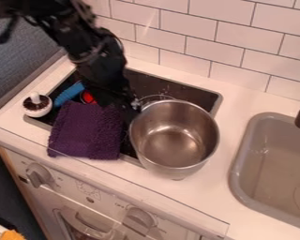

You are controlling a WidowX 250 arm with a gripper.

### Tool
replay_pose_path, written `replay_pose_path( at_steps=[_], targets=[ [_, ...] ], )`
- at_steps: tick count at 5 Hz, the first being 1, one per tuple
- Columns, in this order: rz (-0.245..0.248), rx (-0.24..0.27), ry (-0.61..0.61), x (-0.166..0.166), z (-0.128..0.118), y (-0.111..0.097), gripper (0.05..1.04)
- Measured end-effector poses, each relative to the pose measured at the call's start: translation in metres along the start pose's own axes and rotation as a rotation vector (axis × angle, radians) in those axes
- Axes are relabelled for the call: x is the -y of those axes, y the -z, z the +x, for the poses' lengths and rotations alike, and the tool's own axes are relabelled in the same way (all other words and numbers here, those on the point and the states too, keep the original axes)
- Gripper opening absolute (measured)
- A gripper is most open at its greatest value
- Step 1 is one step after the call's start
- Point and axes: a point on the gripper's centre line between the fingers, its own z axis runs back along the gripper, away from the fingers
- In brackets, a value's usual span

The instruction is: Moved the silver pot to the top right of the burner

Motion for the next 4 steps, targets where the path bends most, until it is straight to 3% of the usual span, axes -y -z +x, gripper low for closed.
replay_pose_path(
  at_steps=[2,3,4],
  targets=[
    [-0.029,-0.032,0.044,0.018,0.013,0.029,0.950],
    [-0.013,-0.065,0.071,0.022,0.011,0.048,0.632],
    [0.018,-0.072,0.053,0.018,0.011,0.052,0.334]
  ],
)
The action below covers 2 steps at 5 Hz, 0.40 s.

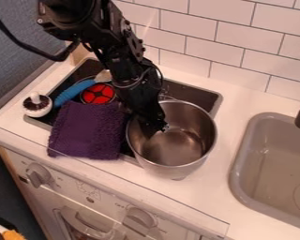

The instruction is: Moved the silver pot to the top right of the burner

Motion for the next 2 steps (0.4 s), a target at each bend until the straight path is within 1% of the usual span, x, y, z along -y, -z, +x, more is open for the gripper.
replay_pose_path(
  at_steps=[1,2],
  targets=[
    [-0.007,0.000,0.011,0.0005,0.0005,-0.0005,0.136],
    [-0.022,-0.002,-0.025,-0.0046,-0.0054,-0.0015,0.083]
  ],
)
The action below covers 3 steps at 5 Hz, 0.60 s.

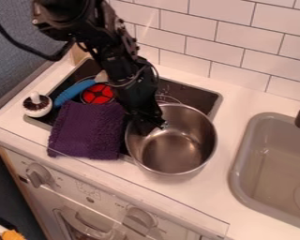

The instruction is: Moved the silver pot to the top right of the burner

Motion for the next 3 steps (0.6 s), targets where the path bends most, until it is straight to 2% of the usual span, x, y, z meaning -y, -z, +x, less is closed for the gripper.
replay_pose_path(
  at_steps=[1,2,3],
  targets=[
    [-0.004,-0.003,0.002,-0.002,-0.003,-0.002,0.083],
    [0.003,-0.028,-0.025,-0.006,-0.008,-0.008,0.083],
    [0.038,-0.024,-0.046,-0.017,0.006,-0.020,0.083]
  ],
)
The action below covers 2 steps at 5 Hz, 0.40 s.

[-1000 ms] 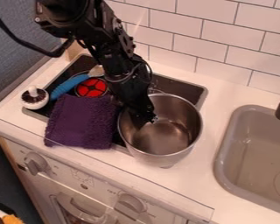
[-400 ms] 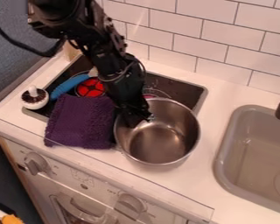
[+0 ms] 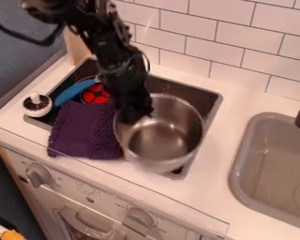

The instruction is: Moved the silver pot to the top right of the burner

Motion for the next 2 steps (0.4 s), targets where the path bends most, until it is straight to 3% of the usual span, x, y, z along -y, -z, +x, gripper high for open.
replay_pose_path(
  at_steps=[1,2],
  targets=[
    [0.023,0.037,-0.015,-0.006,0.032,-0.021,0.083],
    [0.001,0.058,-0.025,-0.013,0.059,-0.024,0.083]
  ],
)
